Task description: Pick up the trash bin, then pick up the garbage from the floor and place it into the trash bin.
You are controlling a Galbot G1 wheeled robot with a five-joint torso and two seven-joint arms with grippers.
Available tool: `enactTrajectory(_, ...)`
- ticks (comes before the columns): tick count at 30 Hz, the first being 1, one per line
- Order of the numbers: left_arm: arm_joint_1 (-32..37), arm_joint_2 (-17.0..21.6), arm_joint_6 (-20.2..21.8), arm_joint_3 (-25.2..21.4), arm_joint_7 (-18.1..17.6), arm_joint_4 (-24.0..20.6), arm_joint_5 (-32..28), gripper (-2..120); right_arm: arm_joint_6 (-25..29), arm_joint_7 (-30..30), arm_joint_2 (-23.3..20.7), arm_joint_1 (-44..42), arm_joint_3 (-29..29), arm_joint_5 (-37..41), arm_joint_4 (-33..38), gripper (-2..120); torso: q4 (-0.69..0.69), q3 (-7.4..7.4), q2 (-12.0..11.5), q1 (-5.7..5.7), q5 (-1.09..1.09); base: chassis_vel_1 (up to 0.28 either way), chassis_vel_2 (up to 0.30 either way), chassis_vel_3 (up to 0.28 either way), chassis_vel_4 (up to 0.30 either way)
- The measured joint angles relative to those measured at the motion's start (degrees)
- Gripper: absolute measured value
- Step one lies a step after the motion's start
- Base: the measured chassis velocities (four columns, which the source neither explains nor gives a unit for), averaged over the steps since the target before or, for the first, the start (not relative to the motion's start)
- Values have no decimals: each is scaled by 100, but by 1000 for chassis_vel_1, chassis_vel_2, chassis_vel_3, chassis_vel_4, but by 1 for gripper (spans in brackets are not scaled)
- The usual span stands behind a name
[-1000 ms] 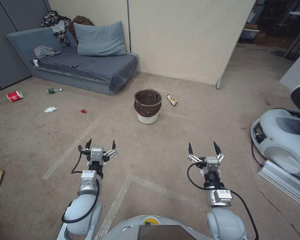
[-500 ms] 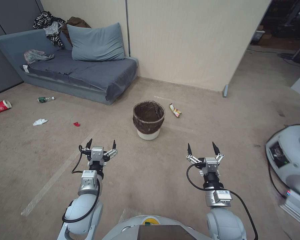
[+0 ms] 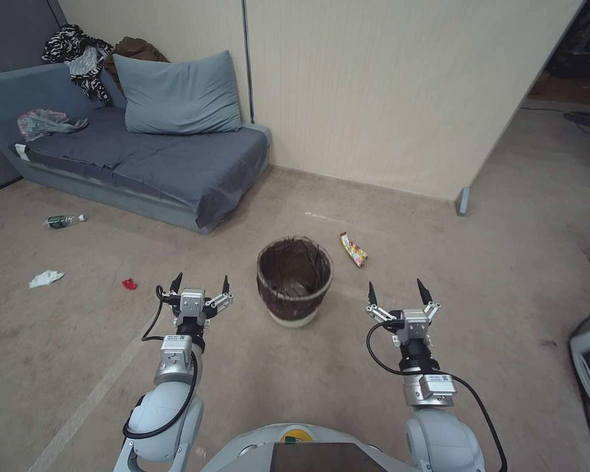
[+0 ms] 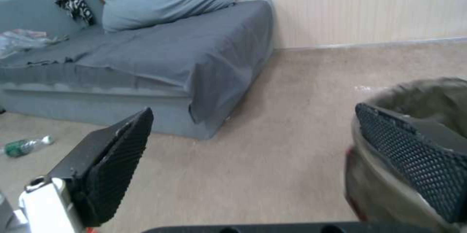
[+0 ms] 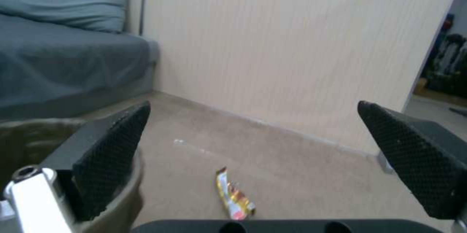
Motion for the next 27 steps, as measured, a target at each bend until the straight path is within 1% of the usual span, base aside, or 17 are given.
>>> enactTrajectory(2, 0, 0, 0, -2, -1, 0, 0, 100, 9, 20, 0, 6, -1, -18, -8, 100, 1, 0, 0, 0, 1, -291, 322, 299, -297)
enactTrajectory(3, -3, 2, 0, -3, -3, 0, 0, 100, 33, 56, 0, 27, -7, -51, -25, 100, 4, 0, 0, 0, 6, -188, 275, 296, -232)
enactTrajectory(4, -3, 2, 0, -3, -3, 0, 0, 100, 33, 56, 0, 27, -7, -51, -25, 100, 4, 0, 0, 0, 6, -188, 275, 296, -232)
enactTrajectory(5, -3, 2, 3, -2, -3, 1, 0, 100, 48, 58, 0, 30, -4, -57, -32, 100, 2, 1, 0, 1, -1, -188, 192, 202, -232)
enactTrajectory(7, -4, 2, 7, -1, -3, 1, 0, 100, 78, 63, 1, 44, -5, -82, -46, 100, 3, 1, 0, 1, 4, -120, 143, 165, -122)
enactTrajectory(8, -4, 2, 18, 12, -9, 1, -2, 100, 154, 82, 1, 63, -4, -144, -82, 100, 2, 1, 0, 1, 1, -74, 1, 33, -51)
enactTrajectory(11, 3, 2, 67, 47, -42, -29, -57, 100, 233, 101, 0, 80, -3, -206, -115, 100, 2, -1, 0, 0, 3, -25, 0, 11, -17)
enactTrajectory(17, 6, 17, 210, 125, -49, -131, -273, 100, 248, 107, 0, 81, -4, -225, -120, 100, 1, -2, 0, -1, 2, 34, -34, -27, 35)
enactTrajectory(19, 7, 49, 429, 194, -34, -242, -529, 100, 227, 126, 0, 79, -10, -292, -118, 100, 1, -2, 0, -1, 3, 0, 0, 0, 0)
enactTrajectory(21, 22, 114, 911, 315, 57, -443, -981, 100, 199, 138, 0, 77, -20, -329, -111, 100, 3, -1, 0, -1, 3, 0, 0, 0, 0)
enactTrajectory(22, 22, 114, 911, 315, 57, -443, -981, 100, 199, 138, 0, 77, -20, -329, -111, 100, 3, -1, 0, -1, 3, 0, 0, 0, 0)
enactTrajectory(23, 18, 145, 1139, 374, 140, -527, -1200, 99, 197, 139, 0, 78, -21, -335, -110, 100, 3, -1, 0, -1, 3, 0, 0, 0, 0)
enactTrajectory(24, -4, 193, 1446, 433, 258, -636, -1551, 98, 195, 137, 0, 75, -20, -348, -108, 100, 3, -1, 0, -1, 3, 0, 0, 0, 0)
enactTrajectory(25, -4, 193, 1446, 433, 258, -636, -1551, 98, 195, 137, 0, 75, -20, -348, -108, 100, 3, -1, 0, -1, 3, 0, 0, 0, 0)
enactTrajectory(26, -66, 242, 1748, 459, 318, -726, -1937, 97, 192, 136, 0, 73, -20, -358, -104, 100, 2, -1, 0, -1, 3, 0, 0, 0, 0)
enactTrajectory(27, -125, 275, 1918, 459, 358, -767, -2181, 94, 187, 132, 0, 69, -19, -367, -94, 100, 2, -1, 0, -1, 3, 0, 0, 0, 0)
